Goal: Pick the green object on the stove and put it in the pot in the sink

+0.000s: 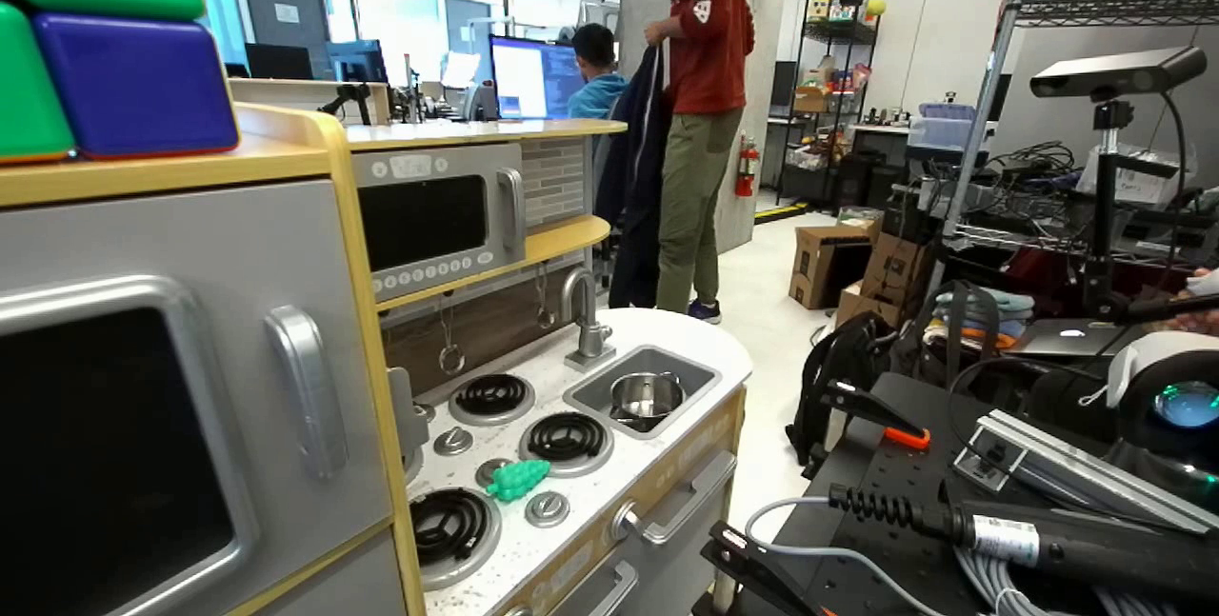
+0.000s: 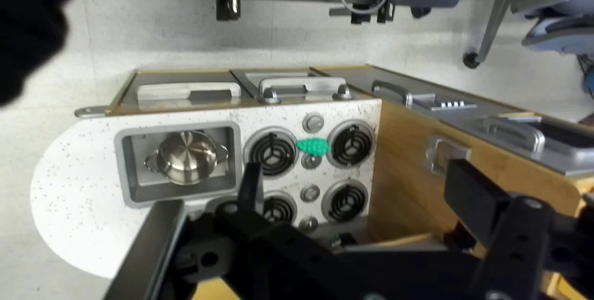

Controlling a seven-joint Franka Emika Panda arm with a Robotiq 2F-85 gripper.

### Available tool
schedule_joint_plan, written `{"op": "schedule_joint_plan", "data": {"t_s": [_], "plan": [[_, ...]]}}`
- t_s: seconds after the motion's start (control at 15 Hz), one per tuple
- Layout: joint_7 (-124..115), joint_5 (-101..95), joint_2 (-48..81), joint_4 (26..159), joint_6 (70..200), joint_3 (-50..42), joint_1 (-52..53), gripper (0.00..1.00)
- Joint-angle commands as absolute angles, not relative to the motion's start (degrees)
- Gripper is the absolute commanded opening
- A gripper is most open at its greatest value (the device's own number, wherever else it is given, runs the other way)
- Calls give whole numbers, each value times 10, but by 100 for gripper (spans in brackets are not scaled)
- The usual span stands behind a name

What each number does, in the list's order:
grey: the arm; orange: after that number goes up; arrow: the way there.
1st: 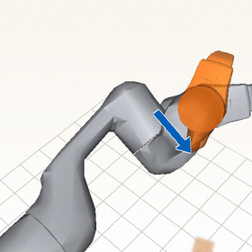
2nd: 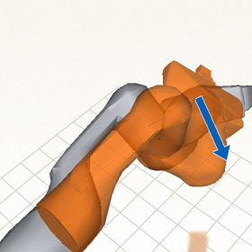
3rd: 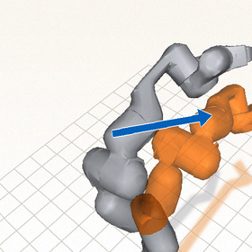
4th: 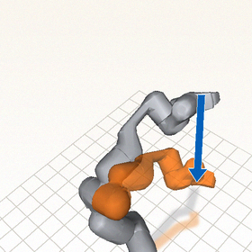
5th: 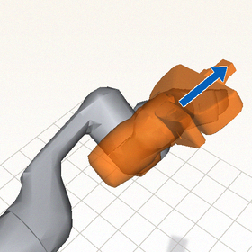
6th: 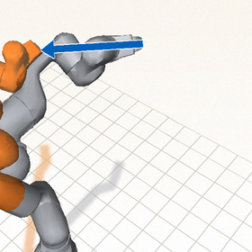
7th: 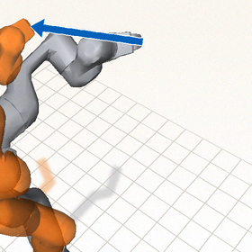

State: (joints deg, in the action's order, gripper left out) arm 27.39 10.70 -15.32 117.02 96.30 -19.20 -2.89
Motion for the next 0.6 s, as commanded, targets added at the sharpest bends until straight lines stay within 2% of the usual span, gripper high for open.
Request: {"op": "schedule_joint_plan", "data": {"t_s": [0.0,0.33,0.53], "plan": [[288,208,-131,1227,1117,-178,-35,100],[343,334,-55,1282,1353,-147,-20,100],[330,328,7,1281,1437,-112,-27,100]]}}
